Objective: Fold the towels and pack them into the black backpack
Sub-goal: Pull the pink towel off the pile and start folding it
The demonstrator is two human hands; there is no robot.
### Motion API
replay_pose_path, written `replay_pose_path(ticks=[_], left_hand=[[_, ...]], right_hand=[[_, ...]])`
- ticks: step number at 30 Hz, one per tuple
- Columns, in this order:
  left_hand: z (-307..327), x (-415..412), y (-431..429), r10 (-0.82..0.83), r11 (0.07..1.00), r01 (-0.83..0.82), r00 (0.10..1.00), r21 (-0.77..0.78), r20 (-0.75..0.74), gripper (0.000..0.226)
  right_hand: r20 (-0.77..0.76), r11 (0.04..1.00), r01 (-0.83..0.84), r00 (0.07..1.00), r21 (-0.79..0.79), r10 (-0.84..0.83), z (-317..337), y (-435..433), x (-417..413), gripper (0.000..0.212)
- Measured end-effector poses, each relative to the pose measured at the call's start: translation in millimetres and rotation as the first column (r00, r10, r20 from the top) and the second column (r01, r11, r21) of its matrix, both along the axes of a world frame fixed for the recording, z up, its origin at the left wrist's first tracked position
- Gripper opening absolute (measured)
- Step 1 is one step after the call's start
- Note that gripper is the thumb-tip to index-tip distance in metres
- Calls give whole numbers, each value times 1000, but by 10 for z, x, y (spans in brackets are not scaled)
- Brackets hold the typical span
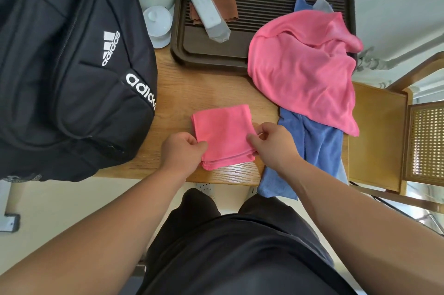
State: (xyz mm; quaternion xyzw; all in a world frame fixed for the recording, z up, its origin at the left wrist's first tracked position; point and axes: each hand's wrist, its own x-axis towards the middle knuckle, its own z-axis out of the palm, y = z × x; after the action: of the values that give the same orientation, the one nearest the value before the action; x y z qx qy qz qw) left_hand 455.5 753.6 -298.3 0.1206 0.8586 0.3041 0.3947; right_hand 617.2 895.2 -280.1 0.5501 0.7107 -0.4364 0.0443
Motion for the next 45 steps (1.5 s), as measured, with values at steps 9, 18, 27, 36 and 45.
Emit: replay_pose_path(ticks=[9,18,27,36,45], left_hand=[[-67,2,-15,-406,883,407,912,-236,54,24],[-123,-223,380,-623,782,552,714,-290,-318,80],[-111,-165,579,-818,574,702,469,-422,-333,40],[-61,-209,543,-666,693,684,487,-228,-564,5],[-73,179,-32,-859,450,804,271,-389,-434,89]], right_hand=[[263,977,-209,941,-43,213,-106,50,20,40],[402,600,-784,606,157,686,-201,326,-437,89],[474,506,-835,543,216,693,-226,375,-429,55],[432,617,-724,684,308,587,-153,303,-283,57],[306,592,-599,795,539,524,-460,-42,-80,34]])
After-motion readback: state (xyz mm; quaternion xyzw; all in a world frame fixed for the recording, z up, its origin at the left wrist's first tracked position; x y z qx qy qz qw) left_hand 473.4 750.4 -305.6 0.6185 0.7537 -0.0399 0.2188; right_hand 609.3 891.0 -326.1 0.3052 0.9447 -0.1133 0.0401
